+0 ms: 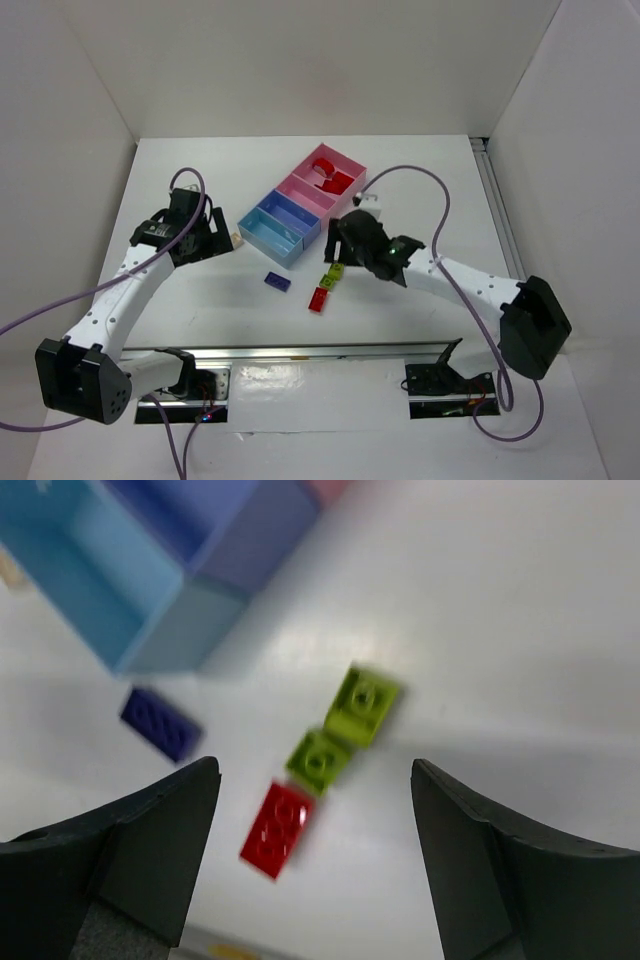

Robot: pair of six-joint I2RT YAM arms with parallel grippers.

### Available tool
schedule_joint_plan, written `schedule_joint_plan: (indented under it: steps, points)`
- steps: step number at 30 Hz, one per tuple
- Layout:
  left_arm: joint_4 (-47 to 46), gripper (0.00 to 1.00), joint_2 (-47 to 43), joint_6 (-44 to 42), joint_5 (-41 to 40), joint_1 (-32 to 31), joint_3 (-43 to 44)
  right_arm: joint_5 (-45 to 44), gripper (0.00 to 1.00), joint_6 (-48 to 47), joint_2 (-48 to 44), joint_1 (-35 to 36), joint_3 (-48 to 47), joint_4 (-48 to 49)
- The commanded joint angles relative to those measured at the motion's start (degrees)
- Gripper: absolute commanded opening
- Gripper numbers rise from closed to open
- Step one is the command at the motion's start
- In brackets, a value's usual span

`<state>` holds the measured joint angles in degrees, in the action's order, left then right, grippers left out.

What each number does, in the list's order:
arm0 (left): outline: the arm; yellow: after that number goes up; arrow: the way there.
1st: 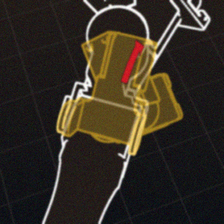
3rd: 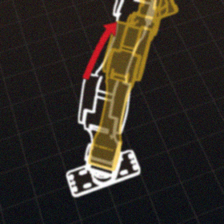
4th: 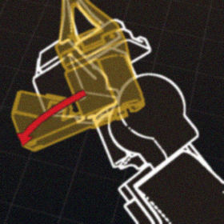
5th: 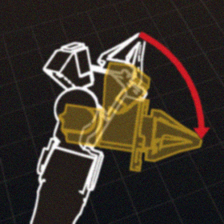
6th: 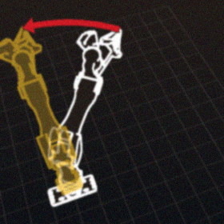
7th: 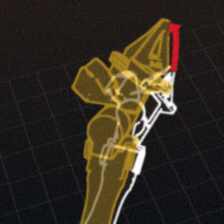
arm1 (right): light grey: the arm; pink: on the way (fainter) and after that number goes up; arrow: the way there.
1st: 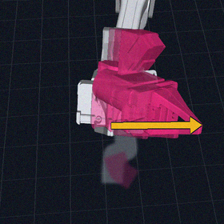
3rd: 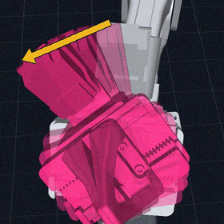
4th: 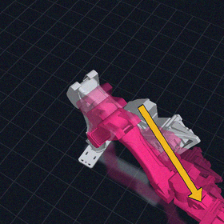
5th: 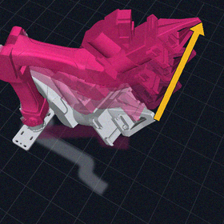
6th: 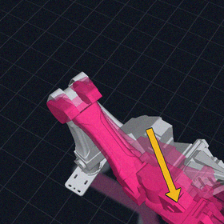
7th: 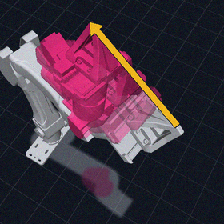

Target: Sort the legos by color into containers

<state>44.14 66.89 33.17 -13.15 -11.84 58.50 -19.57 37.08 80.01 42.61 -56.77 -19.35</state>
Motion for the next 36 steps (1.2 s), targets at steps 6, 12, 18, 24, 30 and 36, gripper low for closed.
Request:
schedule_joint_plan:
  steps: [6,12,18,24,30,36]
  points:
    - [-0.4,1.00,-0.8,-0.6,2.0,-0.2,2.3,3.1,0.86,15.0,3.3,11.4,5.5,-2.5]
    - [-0.4,1.00,-1.3,-1.1,2.0,-0.2,2.3,2.5,0.86,14.5,10.4,16.3,1.7,-2.3]
    - [-0.9,1.00,-1.3,-1.1,2.5,-0.2,2.3,3.0,0.80,13.5,15.4,16.8,0.6,-1.8]
    - [-0.9,1.00,-1.3,-1.1,2.5,-0.2,2.3,-0.3,0.54,13.5,17.9,17.3,-2.5,-4.1]
    - [-0.9,1.00,-1.3,-1.1,2.5,-0.2,2.3,-5.3,0.35,14.1,12.1,19.9,-5.4,-11.1]
    - [-0.9,1.00,-0.2,1.8,0.7,-0.2,1.8,-15.0,0.35,7.4,7.0,13.7,-10.4,-12.8]
